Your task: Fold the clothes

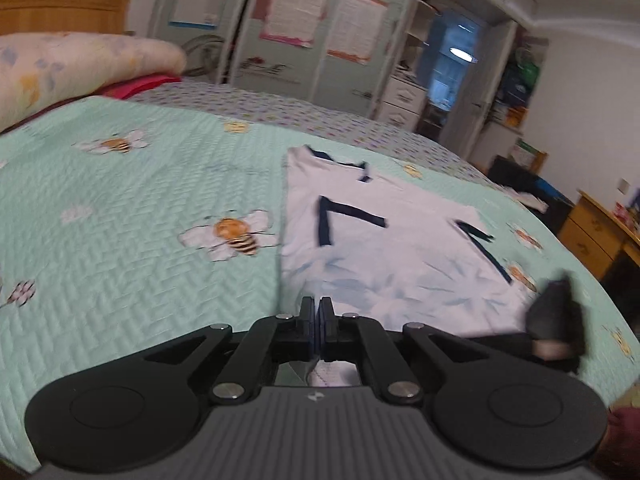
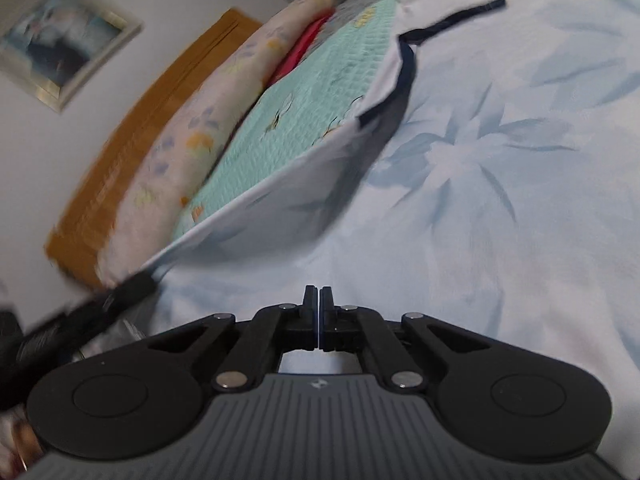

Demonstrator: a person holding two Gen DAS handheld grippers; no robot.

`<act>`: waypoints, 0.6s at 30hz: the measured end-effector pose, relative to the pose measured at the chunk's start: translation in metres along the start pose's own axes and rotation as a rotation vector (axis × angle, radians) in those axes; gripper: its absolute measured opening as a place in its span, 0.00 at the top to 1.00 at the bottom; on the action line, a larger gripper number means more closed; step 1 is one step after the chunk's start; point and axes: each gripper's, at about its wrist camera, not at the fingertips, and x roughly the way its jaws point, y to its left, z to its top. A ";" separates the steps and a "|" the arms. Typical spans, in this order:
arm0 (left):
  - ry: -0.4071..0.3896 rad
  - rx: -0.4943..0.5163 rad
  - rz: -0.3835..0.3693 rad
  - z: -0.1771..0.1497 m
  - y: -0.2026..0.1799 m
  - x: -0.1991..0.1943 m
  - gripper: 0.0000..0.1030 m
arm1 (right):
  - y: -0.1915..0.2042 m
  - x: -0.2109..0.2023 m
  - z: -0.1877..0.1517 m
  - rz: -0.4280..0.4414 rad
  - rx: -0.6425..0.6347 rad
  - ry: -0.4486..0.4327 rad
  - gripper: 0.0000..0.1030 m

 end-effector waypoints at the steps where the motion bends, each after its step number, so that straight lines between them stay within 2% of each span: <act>1: 0.008 0.025 -0.002 0.000 -0.006 0.003 0.99 | -0.003 0.005 0.000 0.011 0.024 0.007 0.99; 6: 0.042 0.101 -0.017 -0.003 -0.026 0.016 0.99 | -0.017 0.028 0.003 0.064 0.142 0.044 0.99; 13: 0.092 0.153 -0.017 -0.004 -0.035 0.029 0.98 | -0.007 0.017 -0.020 0.081 0.127 0.065 0.98; 18: 0.148 0.215 -0.025 -0.005 -0.045 0.042 0.98 | 0.005 0.003 -0.040 0.042 0.066 0.048 0.98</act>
